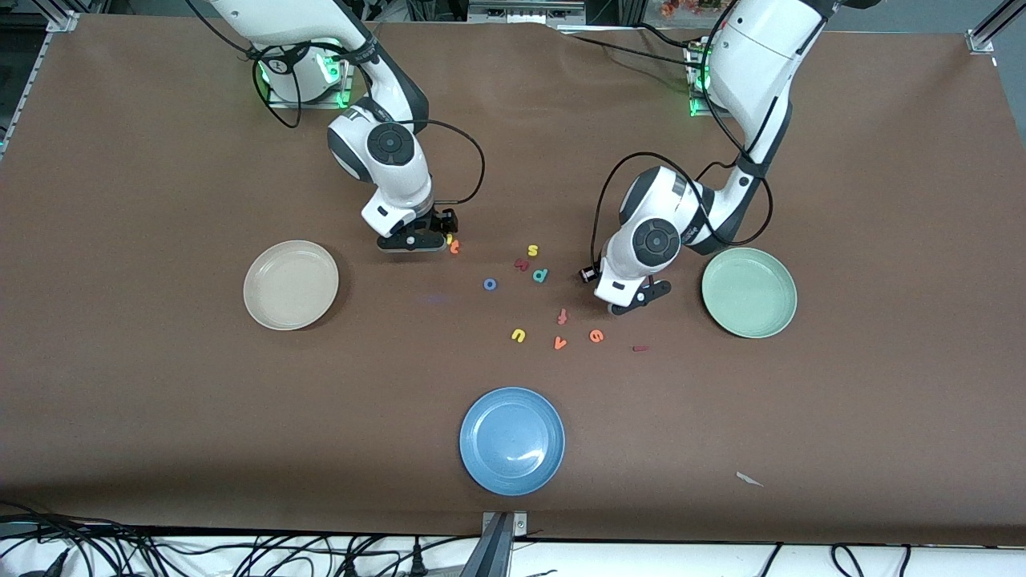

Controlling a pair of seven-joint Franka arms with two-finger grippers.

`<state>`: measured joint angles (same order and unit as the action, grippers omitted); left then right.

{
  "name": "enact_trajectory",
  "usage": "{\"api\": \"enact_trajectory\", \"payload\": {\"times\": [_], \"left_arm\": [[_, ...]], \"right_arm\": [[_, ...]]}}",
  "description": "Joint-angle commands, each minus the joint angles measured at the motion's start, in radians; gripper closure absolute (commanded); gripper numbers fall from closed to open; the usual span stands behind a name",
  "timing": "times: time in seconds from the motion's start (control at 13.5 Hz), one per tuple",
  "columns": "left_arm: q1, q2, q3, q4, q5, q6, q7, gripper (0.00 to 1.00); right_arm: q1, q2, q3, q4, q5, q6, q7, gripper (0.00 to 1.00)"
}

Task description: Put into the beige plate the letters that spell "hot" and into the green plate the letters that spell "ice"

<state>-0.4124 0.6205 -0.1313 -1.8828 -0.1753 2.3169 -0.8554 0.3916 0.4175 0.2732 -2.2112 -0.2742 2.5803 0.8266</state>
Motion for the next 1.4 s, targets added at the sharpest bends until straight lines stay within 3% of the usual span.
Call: {"api": "enact_trajectory", "payload": {"times": [0.0,0.37,0.67,0.96,1.33], "left_arm": [[-0.005,0.019,0.010,0.011,0.010,0.012,0.001,0.47],[-0.006,0.019,0.009,0.010,0.010,0.009,-0.004,0.53],[-0.006,0.019,0.009,0.010,0.010,0.009,-0.004,0.67],[-0.008,0.019,0.009,0.010,0.010,0.009,-0.004,0.77],[0.001,-0.005,0.010,0.011,0.010,-0.004,0.001,0.83]], "right_arm": [[0.027,0.006,0.003,-0.005,-0.023,0.017,0.051,0.03],[0.046,0.029,0.003,-0.005,-0.031,0.037,0.075,0.03],[0.061,0.053,0.001,-0.004,-0.037,0.058,0.080,0.05],[0.061,0.053,0.000,-0.004,-0.037,0.058,0.078,0.16],[0.061,0.052,-0.012,0.013,-0.057,0.058,0.075,0.19]]}}
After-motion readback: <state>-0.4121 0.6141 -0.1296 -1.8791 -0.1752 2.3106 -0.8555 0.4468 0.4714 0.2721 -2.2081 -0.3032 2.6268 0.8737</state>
